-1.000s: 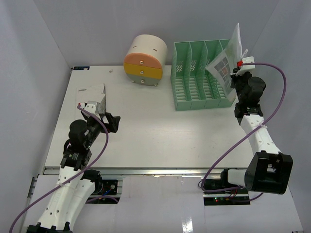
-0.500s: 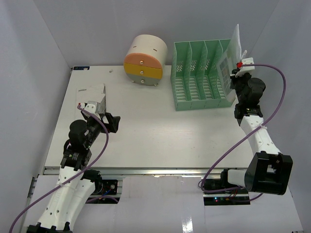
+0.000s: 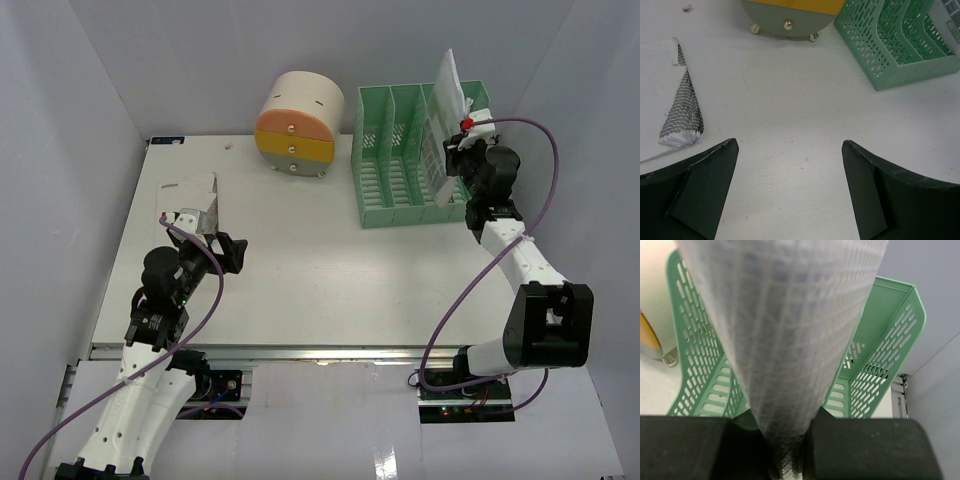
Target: Organize the desk
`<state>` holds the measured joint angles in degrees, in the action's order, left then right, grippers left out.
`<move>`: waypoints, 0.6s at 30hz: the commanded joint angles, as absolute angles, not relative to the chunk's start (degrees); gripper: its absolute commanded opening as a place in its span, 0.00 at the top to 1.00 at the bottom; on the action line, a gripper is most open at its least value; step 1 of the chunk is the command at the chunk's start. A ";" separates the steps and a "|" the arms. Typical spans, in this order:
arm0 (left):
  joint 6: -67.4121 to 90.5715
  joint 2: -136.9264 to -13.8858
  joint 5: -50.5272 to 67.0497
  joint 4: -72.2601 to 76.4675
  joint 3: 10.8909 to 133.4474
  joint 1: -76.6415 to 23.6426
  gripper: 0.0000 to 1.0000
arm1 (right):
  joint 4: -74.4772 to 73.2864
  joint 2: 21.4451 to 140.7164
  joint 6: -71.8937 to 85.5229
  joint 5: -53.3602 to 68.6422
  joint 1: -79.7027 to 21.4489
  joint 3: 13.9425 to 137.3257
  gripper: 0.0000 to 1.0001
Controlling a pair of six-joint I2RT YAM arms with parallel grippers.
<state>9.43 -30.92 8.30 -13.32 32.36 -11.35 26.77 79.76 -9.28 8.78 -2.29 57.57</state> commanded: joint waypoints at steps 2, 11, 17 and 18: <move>8.70 -30.86 7.65 -12.57 32.17 -11.16 0.04 | 35.33 83.79 -9.69 6.45 -2.55 63.36 0.92; 8.69 -31.45 7.73 -12.57 32.18 -11.16 0.04 | 38.04 85.34 -11.72 7.37 -2.81 63.03 0.92; 8.61 -32.25 7.92 -12.57 32.05 -11.16 0.04 | 38.55 84.42 -13.29 8.48 -2.81 57.83 0.85; 8.61 -32.66 8.01 -12.60 32.10 -11.16 0.04 | 38.46 84.24 -13.44 8.66 -2.81 57.19 0.80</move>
<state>9.19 -31.71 8.08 -13.30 32.34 -11.35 32.35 85.71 -11.53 7.92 -2.66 59.21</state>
